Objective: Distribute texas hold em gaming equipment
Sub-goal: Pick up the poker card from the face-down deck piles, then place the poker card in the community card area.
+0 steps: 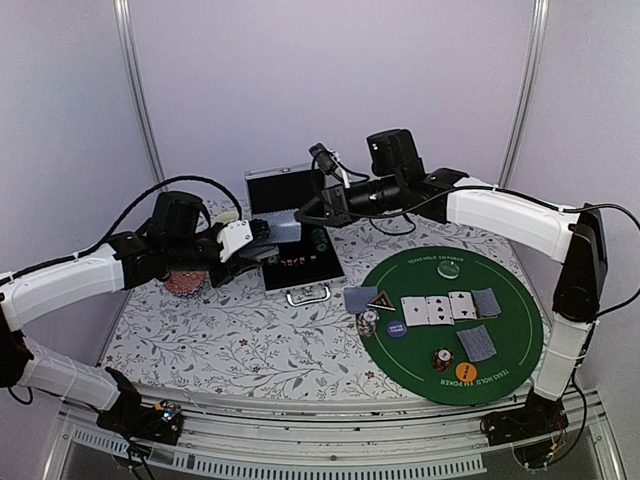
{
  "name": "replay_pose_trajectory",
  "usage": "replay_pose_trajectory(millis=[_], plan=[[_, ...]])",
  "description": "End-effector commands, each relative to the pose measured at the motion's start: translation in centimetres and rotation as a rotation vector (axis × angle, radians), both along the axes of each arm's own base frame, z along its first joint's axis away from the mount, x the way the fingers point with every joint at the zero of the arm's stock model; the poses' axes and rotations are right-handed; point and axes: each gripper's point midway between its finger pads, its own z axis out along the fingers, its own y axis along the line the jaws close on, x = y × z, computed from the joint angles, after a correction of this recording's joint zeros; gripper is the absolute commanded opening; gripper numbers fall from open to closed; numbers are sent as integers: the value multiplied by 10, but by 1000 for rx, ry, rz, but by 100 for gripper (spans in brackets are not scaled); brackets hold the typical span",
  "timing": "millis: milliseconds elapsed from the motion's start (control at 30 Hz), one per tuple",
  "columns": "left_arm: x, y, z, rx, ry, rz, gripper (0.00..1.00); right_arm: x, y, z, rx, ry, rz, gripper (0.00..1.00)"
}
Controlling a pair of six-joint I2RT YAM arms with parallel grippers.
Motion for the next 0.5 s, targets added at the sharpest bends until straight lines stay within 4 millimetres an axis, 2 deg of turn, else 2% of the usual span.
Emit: replay_pose_trajectory(millis=[0,133,233,367,400,433,467], plan=[[-1,-7,12,-28,-28,-25,26,9,-25,22,9,-60,-78,2],[-1,-7,13,-28,-27,-26,26,24,-54,29,4,-69,-179,2],[-2,-7,13,-29,-29,-27,26,44,-98,30,-13,-54,-335,2],[-3,-8,14,-32,-30,-31,26,71,-197,9,-16,32,-613,2],[-3,-8,14,-32,-29,-32,26,74,-226,-2,-18,69,-699,2],[-3,-9,14,-32,-29,-33,26,73,-254,-5,-11,79,-783,2],[-4,-9,14,-31,-29,-35,26,73,-283,-21,-27,102,-867,2]])
